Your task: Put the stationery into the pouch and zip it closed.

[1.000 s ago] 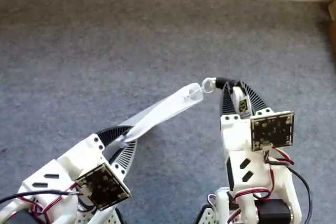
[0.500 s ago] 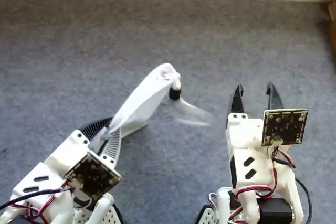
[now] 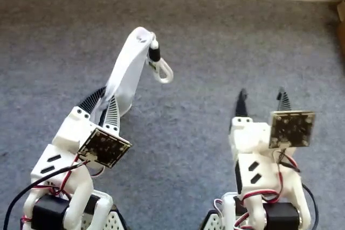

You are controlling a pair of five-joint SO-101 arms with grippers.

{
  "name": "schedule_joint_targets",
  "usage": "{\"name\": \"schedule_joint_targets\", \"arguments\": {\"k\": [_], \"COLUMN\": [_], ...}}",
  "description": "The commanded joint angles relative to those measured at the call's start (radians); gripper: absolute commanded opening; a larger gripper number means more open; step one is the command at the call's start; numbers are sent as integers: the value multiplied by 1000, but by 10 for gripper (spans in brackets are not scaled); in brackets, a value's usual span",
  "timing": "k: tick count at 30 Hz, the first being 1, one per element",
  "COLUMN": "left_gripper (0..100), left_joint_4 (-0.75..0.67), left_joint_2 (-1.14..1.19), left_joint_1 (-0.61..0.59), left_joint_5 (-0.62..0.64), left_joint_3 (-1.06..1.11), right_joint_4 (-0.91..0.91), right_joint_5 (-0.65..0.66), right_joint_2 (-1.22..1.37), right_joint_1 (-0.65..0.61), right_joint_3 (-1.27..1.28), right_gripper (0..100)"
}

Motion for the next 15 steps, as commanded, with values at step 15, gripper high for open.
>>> {"name": "schedule_joint_targets", "arguments": {"k": [15], "left_gripper": [200], "left_joint_4": [256], "left_joint_2": [-2], "left_joint_1": [372], "left_joint_5": [106], "left_joint_3": [-70], "right_joint_4": [31], "right_joint_5": [0], "right_joint_2": [4], "right_joint_1": [-62], "right_joint_3": [82], "right_gripper": [260]}}
